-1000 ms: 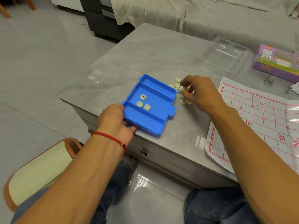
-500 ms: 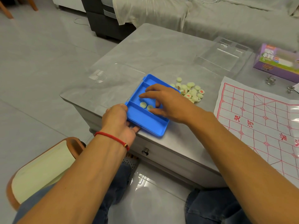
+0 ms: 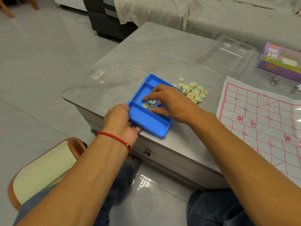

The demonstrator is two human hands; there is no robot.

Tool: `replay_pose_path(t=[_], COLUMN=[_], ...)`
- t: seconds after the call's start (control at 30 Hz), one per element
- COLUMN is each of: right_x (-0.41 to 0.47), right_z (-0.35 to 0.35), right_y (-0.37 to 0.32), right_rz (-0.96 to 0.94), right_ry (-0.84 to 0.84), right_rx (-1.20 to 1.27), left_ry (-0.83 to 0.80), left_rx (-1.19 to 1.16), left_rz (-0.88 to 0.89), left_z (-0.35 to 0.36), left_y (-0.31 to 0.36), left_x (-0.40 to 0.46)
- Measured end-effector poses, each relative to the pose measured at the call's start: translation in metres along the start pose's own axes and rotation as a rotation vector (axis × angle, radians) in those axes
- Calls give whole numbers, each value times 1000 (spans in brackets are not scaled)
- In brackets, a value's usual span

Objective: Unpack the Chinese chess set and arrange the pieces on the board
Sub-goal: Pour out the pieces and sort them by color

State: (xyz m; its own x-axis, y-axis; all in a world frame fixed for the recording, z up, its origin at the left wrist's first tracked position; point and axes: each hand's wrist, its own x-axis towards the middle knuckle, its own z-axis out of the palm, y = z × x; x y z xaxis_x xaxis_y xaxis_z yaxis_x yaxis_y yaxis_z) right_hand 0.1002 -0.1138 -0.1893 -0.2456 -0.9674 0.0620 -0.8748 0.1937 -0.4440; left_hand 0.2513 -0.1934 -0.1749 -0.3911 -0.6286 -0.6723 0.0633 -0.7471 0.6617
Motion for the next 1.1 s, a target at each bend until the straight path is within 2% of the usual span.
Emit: replay_pose_path(t=[0.17, 0.47, 0.7, 0.8, 0.87, 0.97, 1.1], right_x=[2, 1, 0, 0, -2, -14, -30], right_z=[5, -3, -5, -16, -31, -52, -48], right_y=[-4, -6, -2, 0, 9, 36, 65], right_rz=[-52, 30, 71, 79, 128, 306, 518], right_ry=[48, 125, 73, 145, 276, 399, 329], right_rx=[-14, 52, -9, 74, 129, 58, -36], left_ry=[4, 11, 20, 6, 3, 3, 19], left_rx=[-4, -8, -15, -12, -16, -26, -37], left_rz=[7, -14, -13, -8, -6, 2, 16], left_z=[1, 2, 2, 1, 0, -1, -1], left_y=[-1, 0, 0, 0, 1, 3, 4], left_x=[0, -1, -2, -3, -3, -3, -2])
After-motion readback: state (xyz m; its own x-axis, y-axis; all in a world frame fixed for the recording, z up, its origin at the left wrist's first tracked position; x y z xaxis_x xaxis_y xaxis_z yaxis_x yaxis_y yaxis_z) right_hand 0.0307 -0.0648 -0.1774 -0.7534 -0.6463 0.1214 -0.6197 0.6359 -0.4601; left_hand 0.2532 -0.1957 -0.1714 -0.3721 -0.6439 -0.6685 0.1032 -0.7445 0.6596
